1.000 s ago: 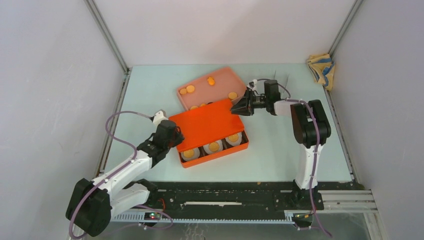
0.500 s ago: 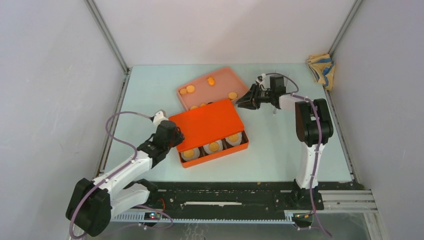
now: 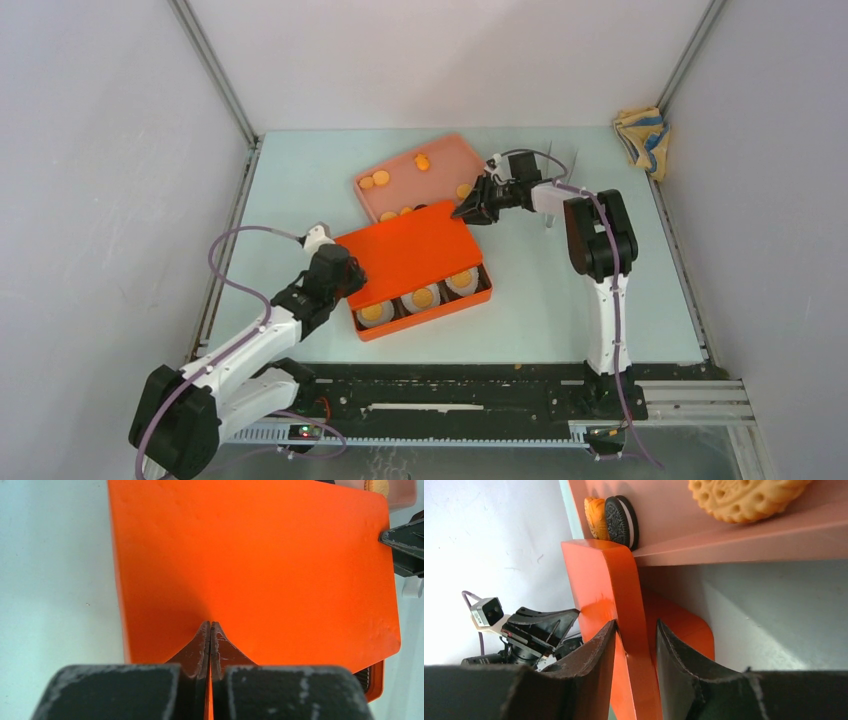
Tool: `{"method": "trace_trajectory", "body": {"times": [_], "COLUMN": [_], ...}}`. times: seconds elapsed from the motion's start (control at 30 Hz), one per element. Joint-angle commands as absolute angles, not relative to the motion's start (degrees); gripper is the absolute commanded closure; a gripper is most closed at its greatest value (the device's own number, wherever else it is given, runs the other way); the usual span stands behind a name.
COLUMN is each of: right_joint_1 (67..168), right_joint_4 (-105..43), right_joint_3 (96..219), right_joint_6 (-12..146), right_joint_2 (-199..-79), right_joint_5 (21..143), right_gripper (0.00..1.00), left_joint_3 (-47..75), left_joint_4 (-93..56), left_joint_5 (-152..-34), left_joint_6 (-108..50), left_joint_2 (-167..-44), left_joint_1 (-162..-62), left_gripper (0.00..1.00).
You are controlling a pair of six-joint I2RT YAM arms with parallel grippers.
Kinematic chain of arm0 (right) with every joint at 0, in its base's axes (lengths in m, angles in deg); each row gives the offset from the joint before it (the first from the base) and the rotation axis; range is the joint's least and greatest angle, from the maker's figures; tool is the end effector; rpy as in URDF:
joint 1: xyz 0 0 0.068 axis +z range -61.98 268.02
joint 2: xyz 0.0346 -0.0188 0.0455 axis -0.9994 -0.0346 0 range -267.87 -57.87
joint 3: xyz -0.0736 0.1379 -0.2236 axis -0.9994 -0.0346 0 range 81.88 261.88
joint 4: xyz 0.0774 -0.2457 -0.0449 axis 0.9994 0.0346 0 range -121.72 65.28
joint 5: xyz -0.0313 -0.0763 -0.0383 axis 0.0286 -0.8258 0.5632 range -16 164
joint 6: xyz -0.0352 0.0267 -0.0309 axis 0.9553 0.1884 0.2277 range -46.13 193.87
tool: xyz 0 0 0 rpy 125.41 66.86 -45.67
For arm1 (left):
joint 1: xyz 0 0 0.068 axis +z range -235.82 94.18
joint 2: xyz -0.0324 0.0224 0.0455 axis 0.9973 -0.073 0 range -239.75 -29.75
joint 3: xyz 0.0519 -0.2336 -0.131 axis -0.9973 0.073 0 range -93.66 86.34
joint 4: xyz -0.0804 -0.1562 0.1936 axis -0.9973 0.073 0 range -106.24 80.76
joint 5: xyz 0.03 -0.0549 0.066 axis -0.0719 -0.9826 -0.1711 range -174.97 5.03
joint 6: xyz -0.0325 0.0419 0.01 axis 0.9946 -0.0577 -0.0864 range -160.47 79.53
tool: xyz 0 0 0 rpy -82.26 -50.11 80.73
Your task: Pack the cookies
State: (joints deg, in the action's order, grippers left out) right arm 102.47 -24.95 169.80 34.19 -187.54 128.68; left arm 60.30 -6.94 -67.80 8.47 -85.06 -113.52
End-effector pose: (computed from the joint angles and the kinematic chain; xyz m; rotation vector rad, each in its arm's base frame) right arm 0.4517 0.1465 0.1275 0.0675 2.5238 1.5676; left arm 0.1795 -0.0824 0.1958 -0.5711 2.1647 -0.4025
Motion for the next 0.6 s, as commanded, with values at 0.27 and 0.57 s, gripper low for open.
{"method": "trace_trajectory", "body": {"times": [0.27,0.57], "right_joint_1": [104.68,107.08], "right_joint_4": [-31.15,-45.65], "right_joint_3": [169.25,168.43], "right_joint_6": [29.64,19.0], "right_joint_2": [-182.42,-182.65], "right_joint_5": [137.2,144.13], "right_gripper": [0.58,0.59], "left_joint_3": [61.99,62.26], "left_joint_4": [-3.48,-3.59], "left_joint_5": [-68.53,-68.11], "left_joint_6": [7.25,7.16], "left_joint_2": [-84.58,-84.34], "left_joint_1": [-113.33,-113.33], "left_gripper": [1.0,1.0]}}
